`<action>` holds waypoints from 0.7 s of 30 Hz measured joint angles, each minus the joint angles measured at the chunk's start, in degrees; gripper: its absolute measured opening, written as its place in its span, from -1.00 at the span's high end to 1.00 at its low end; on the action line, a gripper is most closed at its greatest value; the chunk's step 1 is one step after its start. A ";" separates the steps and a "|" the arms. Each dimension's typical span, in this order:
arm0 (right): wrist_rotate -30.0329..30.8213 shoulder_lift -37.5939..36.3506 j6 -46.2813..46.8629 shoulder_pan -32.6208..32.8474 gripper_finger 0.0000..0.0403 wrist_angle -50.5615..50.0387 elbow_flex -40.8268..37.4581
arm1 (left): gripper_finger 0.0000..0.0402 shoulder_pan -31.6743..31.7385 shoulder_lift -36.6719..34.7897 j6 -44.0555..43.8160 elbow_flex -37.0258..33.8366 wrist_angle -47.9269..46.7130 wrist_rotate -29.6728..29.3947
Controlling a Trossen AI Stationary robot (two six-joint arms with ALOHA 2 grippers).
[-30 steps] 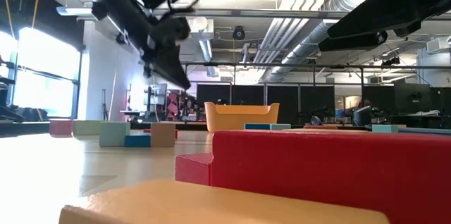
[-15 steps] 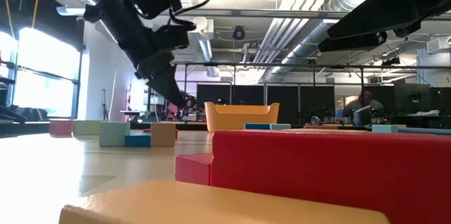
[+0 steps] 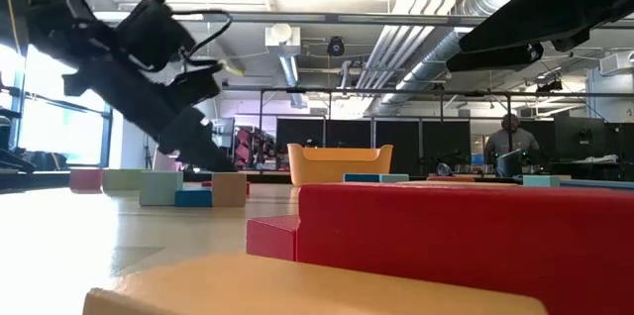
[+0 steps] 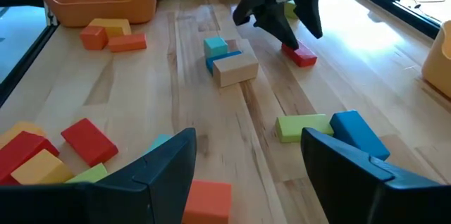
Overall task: Sort blocks by size
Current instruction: Put the small red rectangle block into the yellow bin
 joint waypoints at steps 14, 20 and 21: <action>-0.55 0.00 0.00 -1.64 -0.25 0.28 0.00 | -0.04 3.04 2.88 -2.26 -2.28 6.72 6.99; -0.59 0.00 -0.56 -1.69 -0.25 0.06 0.00 | 0.00 3.26 2.78 -7.00 -2.31 18.08 -0.44; -0.63 0.00 -1.01 -1.77 -0.25 0.05 0.01 | 0.00 3.22 2.78 -7.76 -2.31 19.50 -0.43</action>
